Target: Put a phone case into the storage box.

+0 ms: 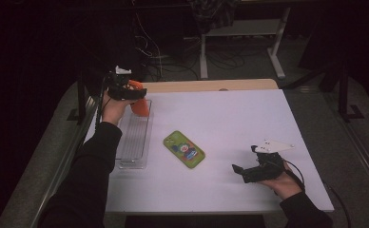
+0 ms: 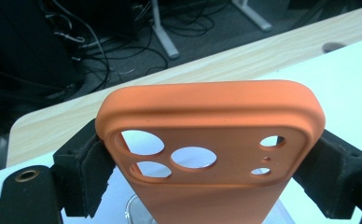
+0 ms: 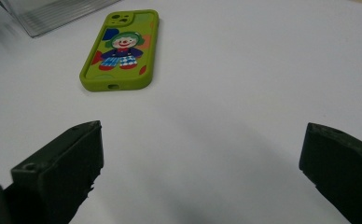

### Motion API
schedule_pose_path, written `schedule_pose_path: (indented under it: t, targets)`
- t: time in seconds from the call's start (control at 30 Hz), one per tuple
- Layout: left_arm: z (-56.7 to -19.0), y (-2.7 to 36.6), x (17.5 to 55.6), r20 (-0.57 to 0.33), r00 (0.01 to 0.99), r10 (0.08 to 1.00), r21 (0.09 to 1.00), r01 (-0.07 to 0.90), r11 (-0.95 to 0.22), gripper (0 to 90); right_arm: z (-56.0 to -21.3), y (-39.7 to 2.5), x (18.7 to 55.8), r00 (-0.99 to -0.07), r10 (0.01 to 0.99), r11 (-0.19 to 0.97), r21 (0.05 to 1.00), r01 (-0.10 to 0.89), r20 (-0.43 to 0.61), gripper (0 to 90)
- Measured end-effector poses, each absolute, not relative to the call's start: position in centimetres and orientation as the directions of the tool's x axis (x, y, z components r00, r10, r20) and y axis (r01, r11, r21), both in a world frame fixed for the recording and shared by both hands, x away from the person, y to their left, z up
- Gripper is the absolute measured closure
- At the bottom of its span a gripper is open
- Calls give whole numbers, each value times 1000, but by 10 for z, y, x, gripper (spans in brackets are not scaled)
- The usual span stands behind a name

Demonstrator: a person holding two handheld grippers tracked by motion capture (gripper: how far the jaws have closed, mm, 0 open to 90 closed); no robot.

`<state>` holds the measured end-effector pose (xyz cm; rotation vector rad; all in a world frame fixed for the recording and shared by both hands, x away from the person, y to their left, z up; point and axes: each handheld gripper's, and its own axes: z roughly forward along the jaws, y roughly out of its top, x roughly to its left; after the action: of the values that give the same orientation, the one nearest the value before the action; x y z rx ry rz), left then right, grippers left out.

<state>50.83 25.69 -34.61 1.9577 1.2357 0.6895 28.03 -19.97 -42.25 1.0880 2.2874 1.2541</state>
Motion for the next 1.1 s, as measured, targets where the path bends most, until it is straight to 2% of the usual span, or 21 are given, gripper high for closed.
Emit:
schedule_pose_path:
  t: [0.27,0.73,1.1]
  targets:
    - [-360,259,510,60,357,932,791,552,-263,140,-422,-200,280,-665,743,331,820,467,79,0]
    - [-366,256,513,54,358,932,809,532,-251,119,-423,-200,280,-663,744,330,819,469,80,0]
    - [-369,256,517,13,345,939,822,531,-206,4,-422,-200,280,-666,742,333,820,466,78,0]
